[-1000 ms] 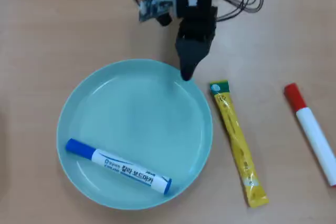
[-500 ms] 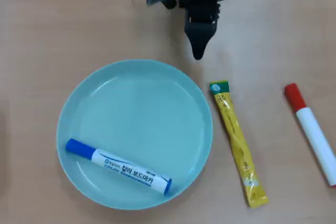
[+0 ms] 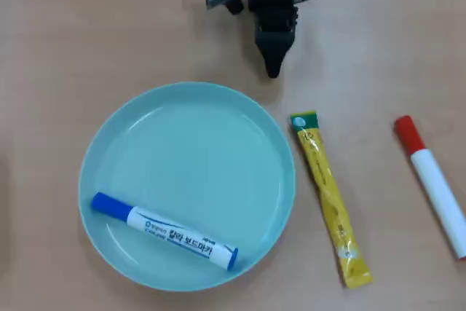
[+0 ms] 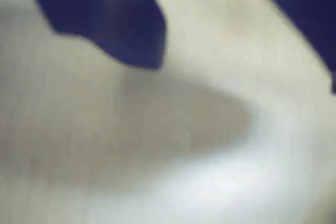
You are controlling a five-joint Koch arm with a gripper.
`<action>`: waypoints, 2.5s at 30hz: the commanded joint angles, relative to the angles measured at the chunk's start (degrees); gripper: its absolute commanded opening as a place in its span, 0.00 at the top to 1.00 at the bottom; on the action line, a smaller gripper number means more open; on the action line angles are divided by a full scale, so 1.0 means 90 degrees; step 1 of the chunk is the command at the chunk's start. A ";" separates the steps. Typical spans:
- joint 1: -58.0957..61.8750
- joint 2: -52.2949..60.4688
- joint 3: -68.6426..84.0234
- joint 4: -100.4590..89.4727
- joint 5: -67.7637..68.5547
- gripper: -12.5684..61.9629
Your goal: Pick up the blue pen, then put it in the green bowl
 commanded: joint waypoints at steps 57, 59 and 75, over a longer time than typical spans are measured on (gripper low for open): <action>0.0283 0.0596 0.2783 -0.3486 -0.1328 0.91; 0.0293 0.0596 0.2783 -0.3486 -0.1328 0.91; 0.0293 0.0596 0.2783 -0.3486 -0.1328 0.91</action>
